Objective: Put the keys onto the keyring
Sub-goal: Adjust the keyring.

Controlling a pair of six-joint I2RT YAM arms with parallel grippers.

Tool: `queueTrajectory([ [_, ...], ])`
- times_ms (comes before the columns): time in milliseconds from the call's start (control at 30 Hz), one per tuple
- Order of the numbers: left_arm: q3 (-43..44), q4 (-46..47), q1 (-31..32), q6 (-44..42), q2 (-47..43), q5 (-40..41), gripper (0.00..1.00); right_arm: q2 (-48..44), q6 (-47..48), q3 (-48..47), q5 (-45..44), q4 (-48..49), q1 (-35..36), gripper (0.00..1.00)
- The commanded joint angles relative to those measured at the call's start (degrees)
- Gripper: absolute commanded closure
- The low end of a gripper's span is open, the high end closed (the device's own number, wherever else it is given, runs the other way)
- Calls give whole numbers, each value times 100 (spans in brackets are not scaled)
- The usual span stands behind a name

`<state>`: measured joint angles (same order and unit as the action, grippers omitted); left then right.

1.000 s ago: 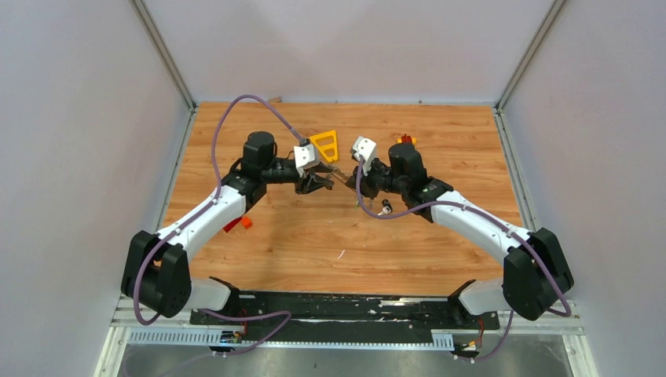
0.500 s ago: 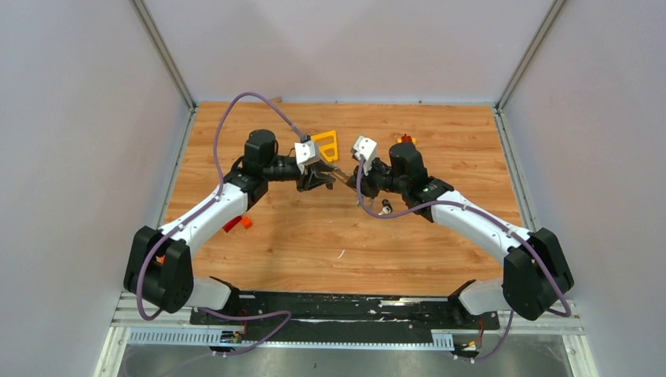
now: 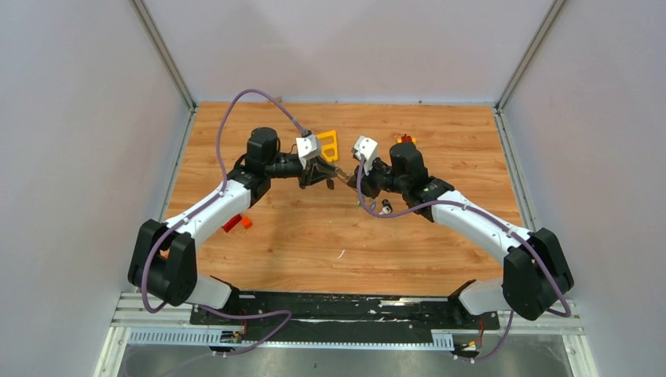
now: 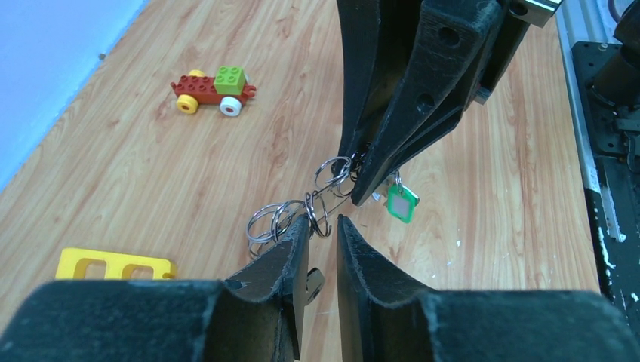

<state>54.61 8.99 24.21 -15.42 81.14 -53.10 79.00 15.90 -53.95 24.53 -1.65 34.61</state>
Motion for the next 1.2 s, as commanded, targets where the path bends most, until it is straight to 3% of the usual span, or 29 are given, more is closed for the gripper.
queueTrajectory([
  [0,238,222,-30,258,85,84,74,-186,-70,-279,135,368,10,100],
  [500,278,261,-23,452,253,22,88,-201,-70,-281,109,368,2,100],
  [667,278,234,-26,474,242,-28,100,-197,-75,-277,44,367,3,100],
  [1000,531,-162,-13,1016,102,89,100,-119,-160,-326,-509,342,6,100],
  [1167,652,-378,-12,1201,234,6,100,-106,-249,-321,-351,349,11,93],
])
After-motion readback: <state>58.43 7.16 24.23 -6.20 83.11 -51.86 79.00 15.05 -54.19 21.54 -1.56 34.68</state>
